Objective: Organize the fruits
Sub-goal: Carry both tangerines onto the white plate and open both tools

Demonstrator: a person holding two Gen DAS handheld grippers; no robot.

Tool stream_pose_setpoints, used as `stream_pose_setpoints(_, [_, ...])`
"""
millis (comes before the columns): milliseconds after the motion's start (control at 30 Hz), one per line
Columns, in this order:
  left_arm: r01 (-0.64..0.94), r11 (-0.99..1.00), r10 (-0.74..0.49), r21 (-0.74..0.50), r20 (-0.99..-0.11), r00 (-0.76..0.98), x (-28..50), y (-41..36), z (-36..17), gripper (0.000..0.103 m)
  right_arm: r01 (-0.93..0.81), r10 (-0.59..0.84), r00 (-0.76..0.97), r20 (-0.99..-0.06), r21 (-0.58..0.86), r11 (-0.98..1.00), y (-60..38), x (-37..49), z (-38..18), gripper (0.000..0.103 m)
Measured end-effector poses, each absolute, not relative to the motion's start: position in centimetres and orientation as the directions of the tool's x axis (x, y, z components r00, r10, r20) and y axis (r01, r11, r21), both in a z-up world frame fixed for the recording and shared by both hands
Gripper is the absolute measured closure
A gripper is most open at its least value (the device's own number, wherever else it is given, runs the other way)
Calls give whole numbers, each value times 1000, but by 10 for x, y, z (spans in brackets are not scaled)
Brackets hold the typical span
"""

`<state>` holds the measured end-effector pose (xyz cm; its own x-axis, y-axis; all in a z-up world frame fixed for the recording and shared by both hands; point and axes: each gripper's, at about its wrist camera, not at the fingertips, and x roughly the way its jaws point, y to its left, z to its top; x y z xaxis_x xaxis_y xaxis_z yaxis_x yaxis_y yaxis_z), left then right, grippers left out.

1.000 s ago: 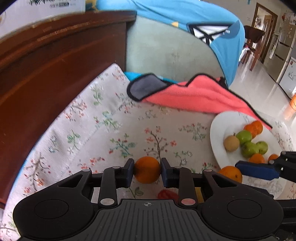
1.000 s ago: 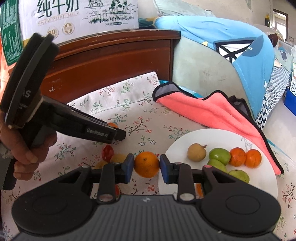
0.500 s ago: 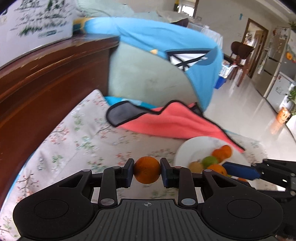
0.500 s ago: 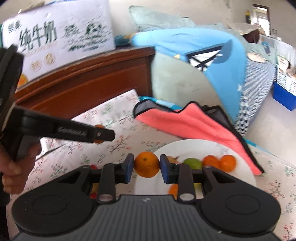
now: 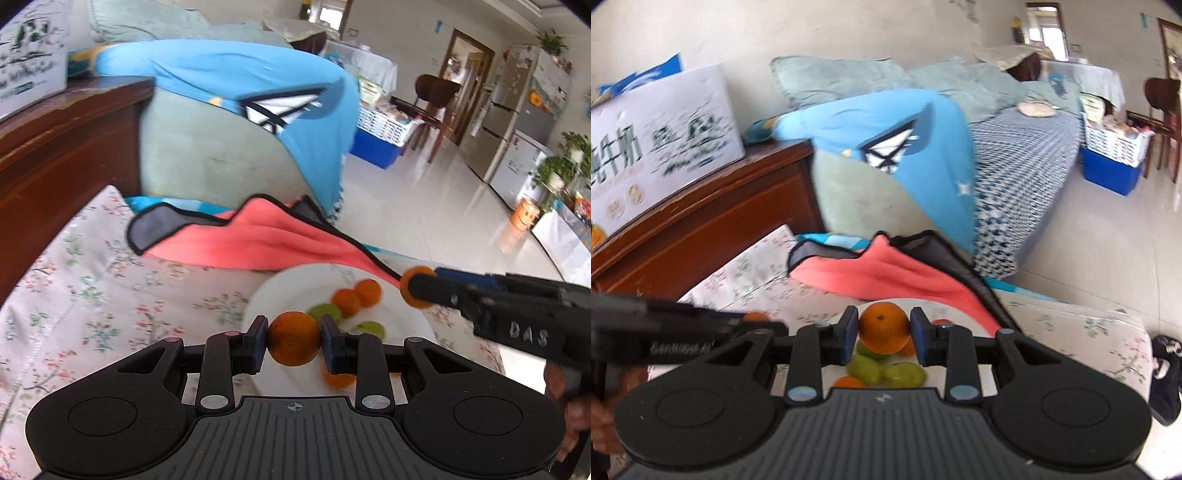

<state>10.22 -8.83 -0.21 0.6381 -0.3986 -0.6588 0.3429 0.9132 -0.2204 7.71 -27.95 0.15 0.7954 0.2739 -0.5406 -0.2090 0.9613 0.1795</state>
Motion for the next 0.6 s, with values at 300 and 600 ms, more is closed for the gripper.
stream_pose_setpoints(300, [309,927,-363,-210,-705,609,109,-99,-19,75,-109,238,766,-597,245,963,-308,81,-18,72])
stream_pose_setpoints(600, [303,929,-358,-213,-725,588,114,-108,-27,75,-35,248,729,-638,327,944,-318,86,-36,72])
